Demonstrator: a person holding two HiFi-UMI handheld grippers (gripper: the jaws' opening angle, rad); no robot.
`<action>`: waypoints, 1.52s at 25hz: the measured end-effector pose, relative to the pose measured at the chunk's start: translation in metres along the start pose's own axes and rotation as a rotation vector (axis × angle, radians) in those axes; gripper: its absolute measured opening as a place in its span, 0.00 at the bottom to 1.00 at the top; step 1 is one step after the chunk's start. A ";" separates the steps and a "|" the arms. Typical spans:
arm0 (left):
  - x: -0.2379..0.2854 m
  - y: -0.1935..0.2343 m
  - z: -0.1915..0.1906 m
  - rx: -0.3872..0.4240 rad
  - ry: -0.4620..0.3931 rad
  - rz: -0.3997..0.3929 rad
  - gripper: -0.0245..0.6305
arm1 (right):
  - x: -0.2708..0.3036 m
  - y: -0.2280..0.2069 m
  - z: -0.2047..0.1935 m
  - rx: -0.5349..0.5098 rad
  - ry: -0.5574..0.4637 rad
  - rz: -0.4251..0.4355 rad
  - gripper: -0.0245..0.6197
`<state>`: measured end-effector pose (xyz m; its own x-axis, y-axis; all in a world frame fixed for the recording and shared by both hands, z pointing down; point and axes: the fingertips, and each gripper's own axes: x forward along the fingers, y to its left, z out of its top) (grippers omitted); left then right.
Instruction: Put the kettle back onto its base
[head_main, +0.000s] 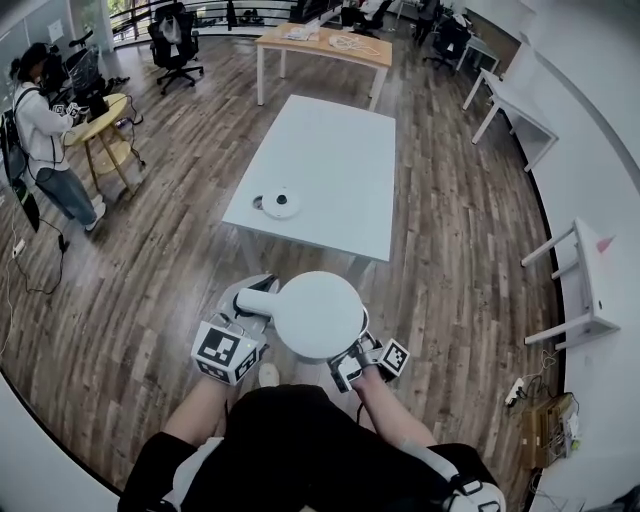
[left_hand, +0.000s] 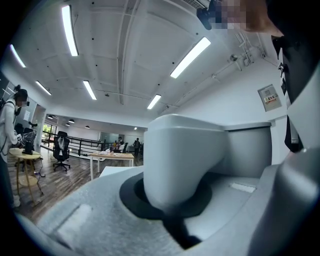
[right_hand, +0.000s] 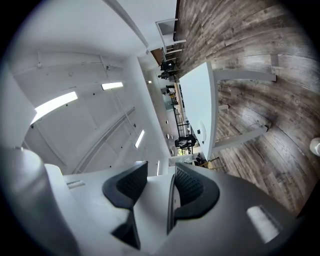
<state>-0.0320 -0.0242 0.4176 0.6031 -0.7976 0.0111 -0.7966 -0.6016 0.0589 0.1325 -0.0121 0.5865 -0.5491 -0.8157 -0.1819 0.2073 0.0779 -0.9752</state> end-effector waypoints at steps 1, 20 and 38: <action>0.001 0.008 0.000 -0.004 -0.003 0.004 0.04 | 0.008 -0.001 0.000 -0.005 0.005 -0.002 0.30; 0.036 0.120 -0.013 -0.034 0.020 0.009 0.04 | 0.117 -0.038 0.000 0.012 0.012 -0.046 0.30; 0.140 0.199 -0.004 0.004 0.014 0.108 0.04 | 0.249 -0.052 0.084 0.023 0.146 -0.046 0.30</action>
<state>-0.1064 -0.2552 0.4352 0.5139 -0.8573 0.0315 -0.8574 -0.5121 0.0522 0.0528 -0.2680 0.6027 -0.6697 -0.7262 -0.1556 0.1970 0.0283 -0.9800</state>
